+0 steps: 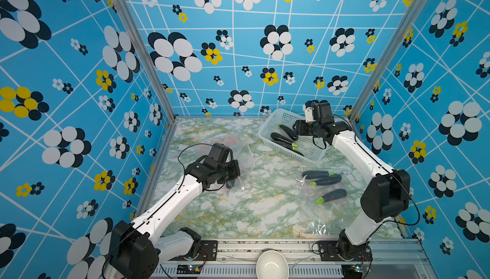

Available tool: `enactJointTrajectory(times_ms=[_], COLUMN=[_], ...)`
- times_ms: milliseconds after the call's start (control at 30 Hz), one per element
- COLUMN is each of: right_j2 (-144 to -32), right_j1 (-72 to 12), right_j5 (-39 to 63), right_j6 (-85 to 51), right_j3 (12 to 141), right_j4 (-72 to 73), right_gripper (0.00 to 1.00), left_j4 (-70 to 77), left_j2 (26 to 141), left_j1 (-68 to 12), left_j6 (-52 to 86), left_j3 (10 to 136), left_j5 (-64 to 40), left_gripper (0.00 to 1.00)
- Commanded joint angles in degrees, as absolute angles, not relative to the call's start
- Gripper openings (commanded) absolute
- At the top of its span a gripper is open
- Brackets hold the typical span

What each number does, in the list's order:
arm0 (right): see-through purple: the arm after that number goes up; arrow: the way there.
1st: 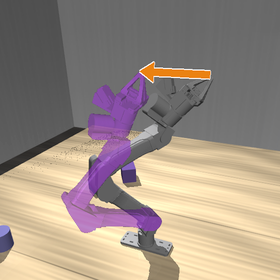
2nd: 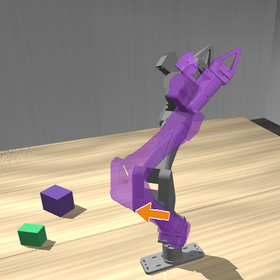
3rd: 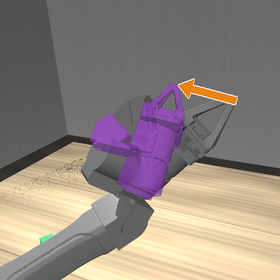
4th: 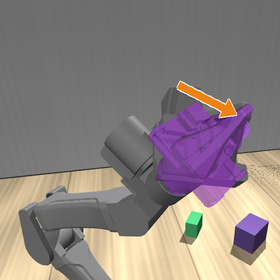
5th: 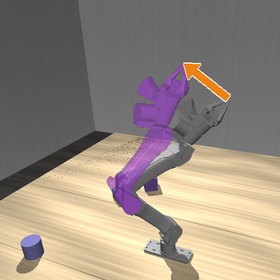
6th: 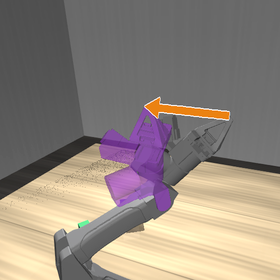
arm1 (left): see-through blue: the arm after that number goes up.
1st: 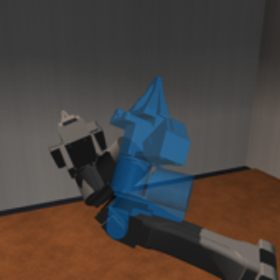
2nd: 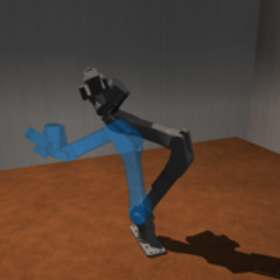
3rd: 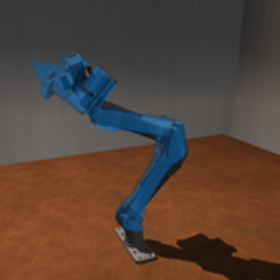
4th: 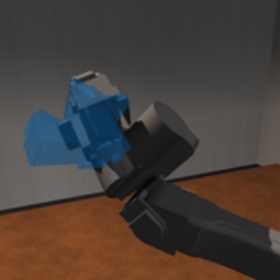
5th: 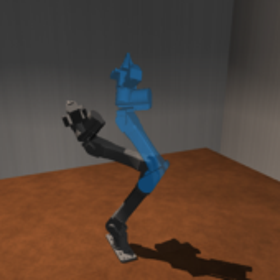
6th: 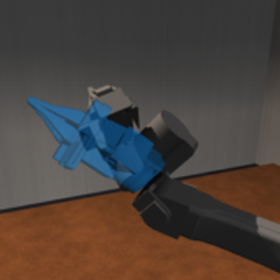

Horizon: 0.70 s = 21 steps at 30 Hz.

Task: Place the eggplant in a zip-top bag and seal the zipper
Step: Pick up the eggplant from the basket.

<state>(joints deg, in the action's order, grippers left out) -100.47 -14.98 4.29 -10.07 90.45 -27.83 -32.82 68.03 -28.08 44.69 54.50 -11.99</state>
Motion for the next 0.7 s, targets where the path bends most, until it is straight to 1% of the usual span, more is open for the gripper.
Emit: enactJointTrajectory(times_ms=[0, 233, 433, 667], right_j2=[-104.98, -117.1, -126.22, -133.48], right_j1=[-12.77, -9.94, -9.84, -9.84], right_j5=[8.56, 8.66, 8.43, 8.22], right_j6=[-6.49, -5.74, -5.27, -5.5], right_j3=[94.73, 104.05, 111.23, 116.98], right_j4=[-30.62, -32.0, -33.63, -34.57], right_gripper=[0.64, 0.64, 0.65, 0.65], left_j4=[-34.1, -34.97, -34.72, -34.8], left_j2=[68.21, 68.81, 69.6, 70.1], left_j1=[-27.36, -26.72, -26.53, -26.33], left_j6=[43.35, 42.62, 42.63, 42.6], left_j3=[56.25, 56.95, 56.95, 57.17], left_j5=[-10.82, -10.28, -10.46, -10.07], left_gripper=[0.0, 0.0, 0.0, 0.0])
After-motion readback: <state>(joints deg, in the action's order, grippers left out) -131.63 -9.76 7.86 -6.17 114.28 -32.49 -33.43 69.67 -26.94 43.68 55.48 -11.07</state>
